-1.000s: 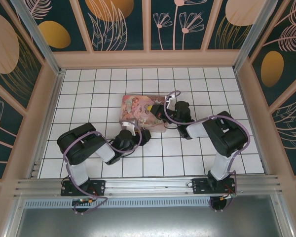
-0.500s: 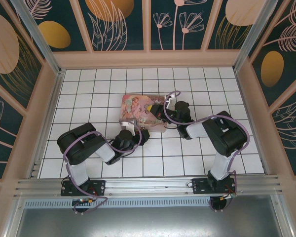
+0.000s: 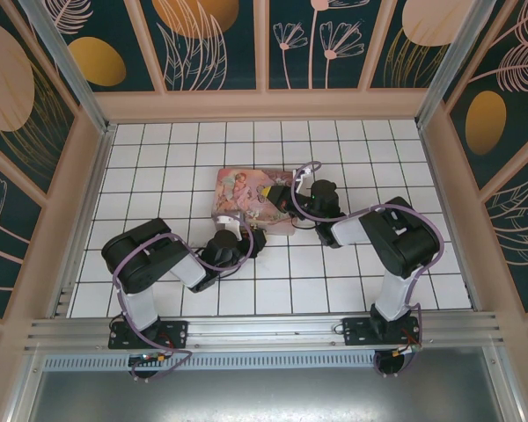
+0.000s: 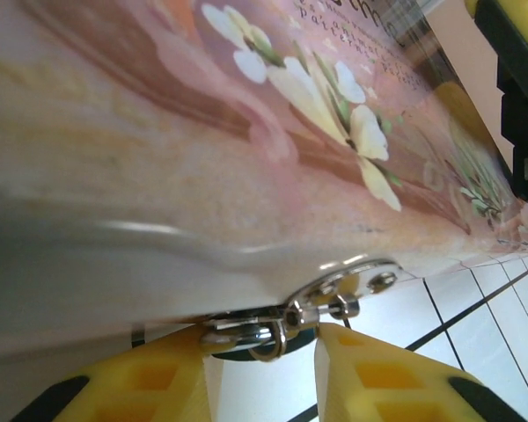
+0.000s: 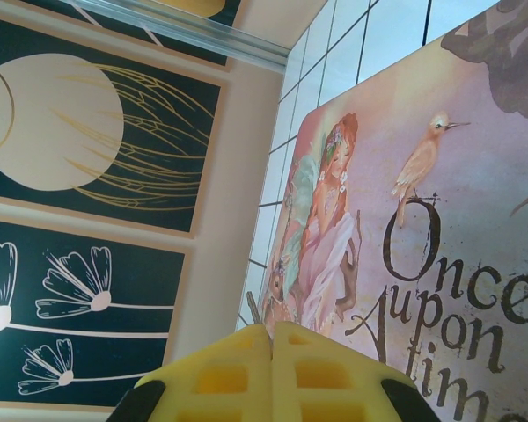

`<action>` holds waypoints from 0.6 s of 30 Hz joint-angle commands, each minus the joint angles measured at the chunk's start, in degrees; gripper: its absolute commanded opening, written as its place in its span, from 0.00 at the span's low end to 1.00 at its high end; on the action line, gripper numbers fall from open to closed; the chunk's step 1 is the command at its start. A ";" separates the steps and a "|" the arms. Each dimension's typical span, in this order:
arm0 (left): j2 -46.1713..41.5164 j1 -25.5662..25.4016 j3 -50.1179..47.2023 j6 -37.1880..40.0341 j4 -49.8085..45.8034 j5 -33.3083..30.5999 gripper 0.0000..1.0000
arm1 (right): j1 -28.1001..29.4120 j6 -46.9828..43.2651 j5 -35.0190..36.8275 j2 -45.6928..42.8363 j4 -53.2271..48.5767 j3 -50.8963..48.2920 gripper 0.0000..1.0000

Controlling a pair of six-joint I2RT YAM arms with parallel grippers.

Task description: Unlock the padlock with the key

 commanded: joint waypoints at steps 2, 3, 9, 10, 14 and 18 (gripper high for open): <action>-0.62 0.03 1.29 0.21 1.77 -1.35 0.42 | 1.39 -0.46 0.49 3.63 -5.92 -1.02 0.00; -0.62 0.02 1.38 0.13 1.64 -1.31 0.43 | 1.39 -0.52 0.47 3.69 -5.93 -1.01 0.00; -0.10 0.10 1.73 -0.16 1.70 -1.31 0.42 | 1.49 -0.44 0.49 3.87 -5.86 -0.95 0.00; -0.07 0.10 1.76 -0.14 1.85 -1.31 0.40 | 1.49 -0.39 0.57 3.88 -5.88 -0.93 0.00; 0.08 0.10 1.65 -0.36 2.26 -1.57 0.32 | 1.66 -0.30 0.58 4.18 -5.68 -0.85 0.00; -0.14 0.38 1.80 -0.48 2.40 -1.49 0.24 | 1.74 -0.29 0.58 4.35 -5.53 -1.01 0.00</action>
